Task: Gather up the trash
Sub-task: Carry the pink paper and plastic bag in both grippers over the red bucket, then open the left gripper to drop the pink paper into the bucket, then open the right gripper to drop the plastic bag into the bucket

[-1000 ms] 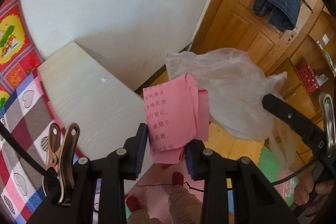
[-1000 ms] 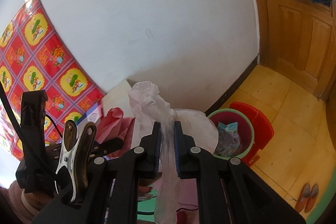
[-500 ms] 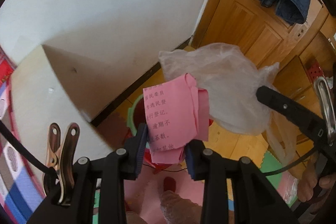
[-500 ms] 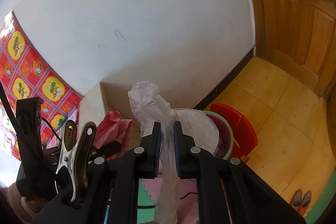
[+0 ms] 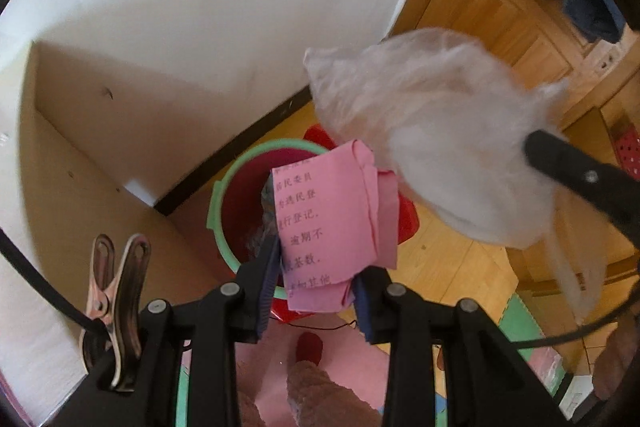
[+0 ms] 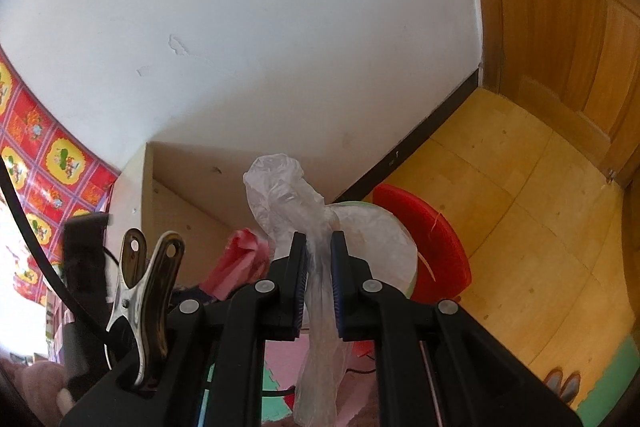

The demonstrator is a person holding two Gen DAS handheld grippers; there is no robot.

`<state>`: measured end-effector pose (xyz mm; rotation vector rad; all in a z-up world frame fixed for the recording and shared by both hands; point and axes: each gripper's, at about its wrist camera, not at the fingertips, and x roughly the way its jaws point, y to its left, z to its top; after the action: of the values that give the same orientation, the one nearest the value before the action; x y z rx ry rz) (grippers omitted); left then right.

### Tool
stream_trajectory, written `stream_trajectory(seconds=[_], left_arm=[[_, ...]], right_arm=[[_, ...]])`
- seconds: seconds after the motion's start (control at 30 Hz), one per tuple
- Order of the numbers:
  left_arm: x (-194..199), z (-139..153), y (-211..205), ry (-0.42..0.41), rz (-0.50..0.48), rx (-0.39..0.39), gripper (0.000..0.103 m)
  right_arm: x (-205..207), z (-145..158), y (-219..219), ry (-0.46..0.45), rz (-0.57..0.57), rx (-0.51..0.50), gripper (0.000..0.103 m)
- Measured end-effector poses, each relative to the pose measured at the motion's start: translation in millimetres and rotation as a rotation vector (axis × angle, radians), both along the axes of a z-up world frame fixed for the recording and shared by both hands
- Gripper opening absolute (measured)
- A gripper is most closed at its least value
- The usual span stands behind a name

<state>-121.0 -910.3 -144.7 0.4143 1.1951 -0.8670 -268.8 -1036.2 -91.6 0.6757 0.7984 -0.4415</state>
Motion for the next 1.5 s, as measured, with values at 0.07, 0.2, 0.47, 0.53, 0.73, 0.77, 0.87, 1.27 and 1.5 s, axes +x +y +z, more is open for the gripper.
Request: stream_trajectory(seconds=[0.07, 0.2, 0.47, 0.53, 0.73, 0.77, 0.87, 1.27, 1.5], left_arm=[[5.0, -13.2, -7.2, 0.013, 0.006, 0.014, 0.035], [15.1, -34.2, -21.0, 0.036, 0.012, 0.037, 0.036], [18.9, -70.7, -41.8, 0.055, -0.006, 0.093, 0.043], [20.6, -76.5, -45.5, 0.057, -0.004, 0.107, 0.047], [23.2, -86.5, -53.6, 0.078, 0.010, 0.146, 0.057], [23.8, -86.3, -53.5, 0.077, 0.011, 0.148, 0.057], [23.9, -86.3, -53.3, 0.071, 0.008, 0.155, 0.058], [25.8, -87.1, -28.1, 0.079, 0.060, 0.173, 0.057], [26.1, -86.1, -19.4, 0.081, 0.079, 0.172, 0.057]], right_arm=[[0.8, -8.2, -6.3, -0.002, -0.002, 0.012, 0.012], [2.5, -23.3, -16.7, 0.005, -0.013, 0.035, 0.012], [3.9, -51.3, -31.1, 0.031, -0.039, 0.079, 0.012], [3.2, -57.1, -34.0, 0.038, -0.041, 0.086, 0.012], [-0.2, -69.2, -39.4, 0.053, -0.052, 0.104, 0.012], [-0.2, -70.7, -39.9, 0.055, -0.054, 0.106, 0.012], [1.4, -76.5, -42.0, 0.063, -0.052, 0.117, 0.012], [29.4, -115.1, -33.3, 0.085, 0.013, 0.172, 0.012], [49.3, -142.5, -31.1, 0.110, 0.061, 0.219, 0.013]])
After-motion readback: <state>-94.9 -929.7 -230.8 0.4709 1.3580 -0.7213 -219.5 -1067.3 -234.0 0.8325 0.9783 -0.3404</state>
